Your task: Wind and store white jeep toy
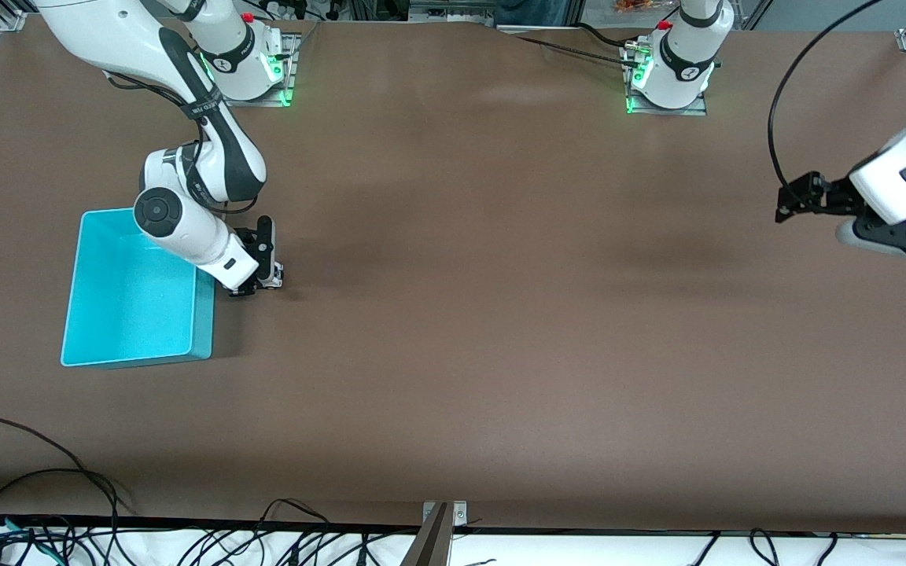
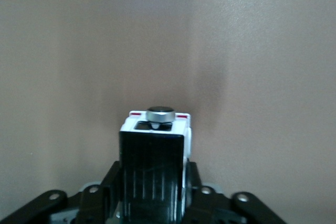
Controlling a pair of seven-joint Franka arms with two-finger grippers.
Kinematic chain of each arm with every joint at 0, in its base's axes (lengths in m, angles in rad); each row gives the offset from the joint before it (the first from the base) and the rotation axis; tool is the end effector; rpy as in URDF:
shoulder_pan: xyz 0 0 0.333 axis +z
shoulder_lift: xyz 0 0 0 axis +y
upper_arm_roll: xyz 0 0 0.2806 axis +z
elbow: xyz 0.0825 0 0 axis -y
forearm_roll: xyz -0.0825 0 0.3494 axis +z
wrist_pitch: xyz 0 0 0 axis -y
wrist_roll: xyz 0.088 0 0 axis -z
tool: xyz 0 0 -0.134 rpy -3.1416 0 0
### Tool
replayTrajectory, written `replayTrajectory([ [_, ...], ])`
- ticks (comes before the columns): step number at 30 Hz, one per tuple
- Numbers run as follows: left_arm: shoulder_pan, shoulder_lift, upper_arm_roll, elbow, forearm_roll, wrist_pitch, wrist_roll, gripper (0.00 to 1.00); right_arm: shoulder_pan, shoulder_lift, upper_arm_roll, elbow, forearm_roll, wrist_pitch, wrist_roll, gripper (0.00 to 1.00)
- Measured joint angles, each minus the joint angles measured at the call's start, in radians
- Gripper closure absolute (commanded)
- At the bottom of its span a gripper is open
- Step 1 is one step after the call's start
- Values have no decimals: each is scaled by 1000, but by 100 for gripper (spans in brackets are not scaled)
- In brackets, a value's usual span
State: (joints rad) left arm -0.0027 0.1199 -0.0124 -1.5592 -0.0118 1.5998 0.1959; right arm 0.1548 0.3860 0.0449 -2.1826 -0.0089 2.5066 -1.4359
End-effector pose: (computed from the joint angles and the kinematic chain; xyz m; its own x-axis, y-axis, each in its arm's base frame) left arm 0.5488 -0.0095 0.5054 0.9750 -0.2091 -0.0751 -0.2075 -0.9778 0.0284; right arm 0.5099 0.1041 0.1740 -0.0692 0.9976 0.0037 0.9956 0.0693 -0.0626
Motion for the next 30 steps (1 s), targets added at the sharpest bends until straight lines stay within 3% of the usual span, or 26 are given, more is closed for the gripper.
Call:
replayTrajectory([
  [9, 18, 37, -3, 36, -1, 0, 1, 0, 0, -40, 0, 20, 0, -42, 0, 86],
  [21, 19, 42, -7, 40, -1, 9, 1, 0, 1, -140, -4, 209, 0, -340, 0, 86],
  [30, 24, 53, -5, 40, -2, 16, 0, 0, -8, -171, -87, 282, 0, -455, -72, 86],
])
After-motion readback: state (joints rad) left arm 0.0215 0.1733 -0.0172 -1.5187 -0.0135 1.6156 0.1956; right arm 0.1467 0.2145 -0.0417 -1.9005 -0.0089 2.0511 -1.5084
